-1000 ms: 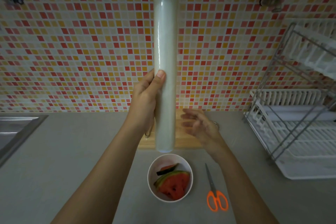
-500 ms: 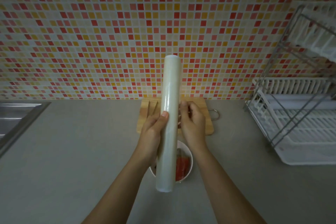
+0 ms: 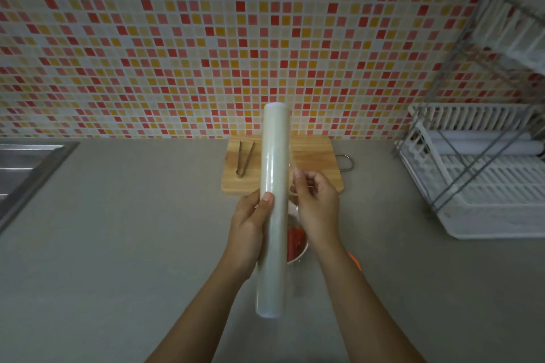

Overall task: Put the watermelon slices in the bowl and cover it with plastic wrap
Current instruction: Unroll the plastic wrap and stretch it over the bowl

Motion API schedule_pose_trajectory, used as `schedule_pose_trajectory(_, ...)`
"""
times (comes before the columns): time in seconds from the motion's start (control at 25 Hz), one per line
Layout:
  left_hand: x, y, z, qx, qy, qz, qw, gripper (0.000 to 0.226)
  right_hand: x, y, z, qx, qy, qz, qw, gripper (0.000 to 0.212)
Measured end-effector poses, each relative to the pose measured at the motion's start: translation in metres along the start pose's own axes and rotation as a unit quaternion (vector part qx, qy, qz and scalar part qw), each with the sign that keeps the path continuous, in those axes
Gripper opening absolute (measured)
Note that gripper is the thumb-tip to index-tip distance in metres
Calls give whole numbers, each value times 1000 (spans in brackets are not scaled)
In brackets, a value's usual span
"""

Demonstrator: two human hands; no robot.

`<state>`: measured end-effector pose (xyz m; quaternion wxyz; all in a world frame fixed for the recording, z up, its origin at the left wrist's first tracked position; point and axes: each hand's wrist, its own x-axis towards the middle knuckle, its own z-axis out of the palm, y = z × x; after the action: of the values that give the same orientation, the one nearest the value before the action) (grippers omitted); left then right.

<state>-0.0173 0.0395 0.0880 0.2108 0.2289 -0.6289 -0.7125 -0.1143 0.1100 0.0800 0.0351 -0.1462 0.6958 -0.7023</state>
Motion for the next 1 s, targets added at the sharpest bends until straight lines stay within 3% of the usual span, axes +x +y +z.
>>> schedule_pose_trajectory(0.08,-3,-5,0,-1,9,-22,1000,30,-2,1,-2,10,29,31,999,15)
schedule_pose_trajectory(0.24,-8,-8,1,9,6,-48,999,31,-11,0,-5,0,-25,83,996,26)
schedule_pose_trajectory(0.44,-16,-10,5,88,-2,10,996,29,-20,2,-1,-107,16,-9,994,29)
schedule_pose_trajectory(0.6,-17,-21,4,135,60,-23,989,19,-21,16,-1,-147,59,-27,987,29)
schedule_pose_trajectory(0.76,-10,-25,-2,59,12,-91,994,25,-14,32,-9,-138,80,16,987,29)
schedule_pose_trajectory(1.0,-1,-28,0,54,40,-140,988,40,-2,49,-16,-129,68,37,989,27)
